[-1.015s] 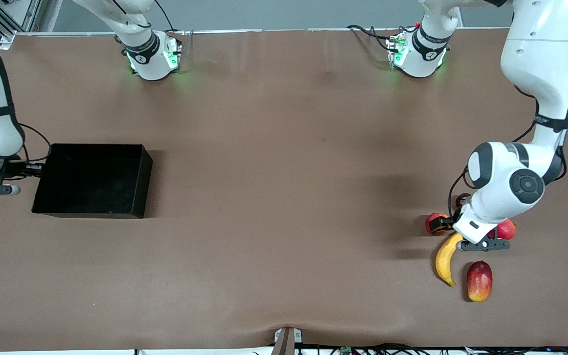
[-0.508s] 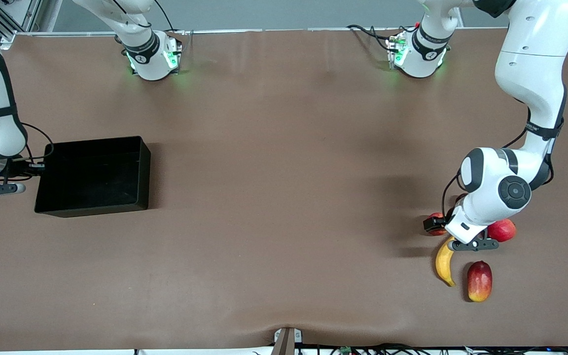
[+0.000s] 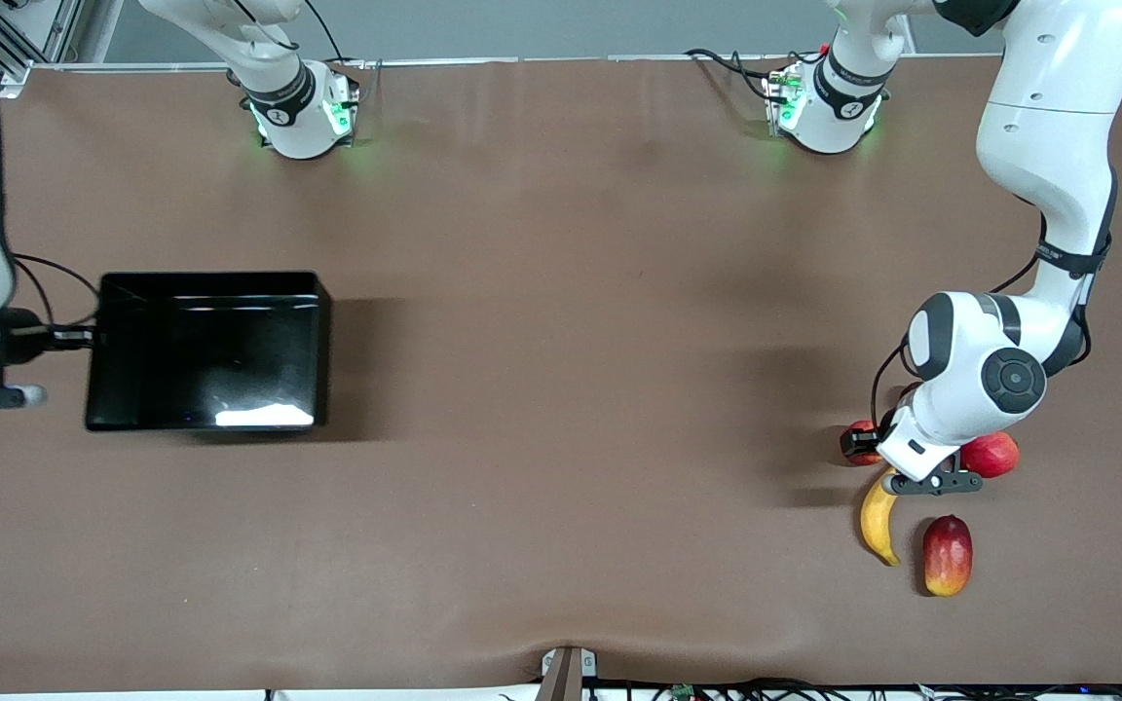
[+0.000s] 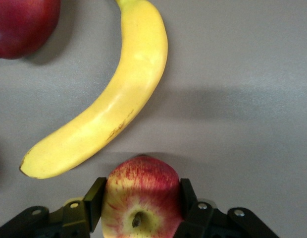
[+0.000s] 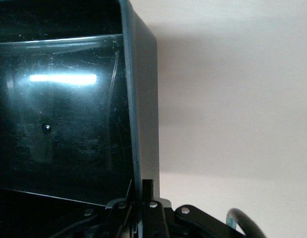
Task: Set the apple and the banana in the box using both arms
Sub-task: 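Carry the apple with the left gripper while the right gripper steadies the box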
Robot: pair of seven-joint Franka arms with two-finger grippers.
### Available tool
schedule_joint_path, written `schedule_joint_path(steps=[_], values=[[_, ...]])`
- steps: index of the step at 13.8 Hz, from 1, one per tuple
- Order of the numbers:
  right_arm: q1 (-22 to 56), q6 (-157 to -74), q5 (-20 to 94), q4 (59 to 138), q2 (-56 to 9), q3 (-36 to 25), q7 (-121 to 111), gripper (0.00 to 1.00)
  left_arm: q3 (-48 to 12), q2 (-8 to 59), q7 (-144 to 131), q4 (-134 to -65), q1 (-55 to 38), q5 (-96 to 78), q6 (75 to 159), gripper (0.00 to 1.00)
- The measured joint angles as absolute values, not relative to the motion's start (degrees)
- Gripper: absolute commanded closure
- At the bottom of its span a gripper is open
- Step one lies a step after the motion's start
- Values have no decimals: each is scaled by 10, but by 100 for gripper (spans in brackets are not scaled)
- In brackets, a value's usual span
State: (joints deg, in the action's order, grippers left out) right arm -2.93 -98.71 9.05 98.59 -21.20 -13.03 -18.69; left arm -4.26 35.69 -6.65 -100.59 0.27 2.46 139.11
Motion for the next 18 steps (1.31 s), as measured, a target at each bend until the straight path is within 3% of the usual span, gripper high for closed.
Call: schedule_joint_path(steps=[5, 11, 18], values=[[-18, -1009, 124, 984, -210, 18, 35, 100, -45, 298, -67, -998, 2, 25, 1322, 100], [28, -1116, 125, 989, -229, 179, 241, 100, -65, 219, -93, -997, -1, 25, 1241, 100], [101, -1262, 113, 994, -314, 219, 297, 100, -140, 197, -186, -969, -3, 25, 1187, 100]])
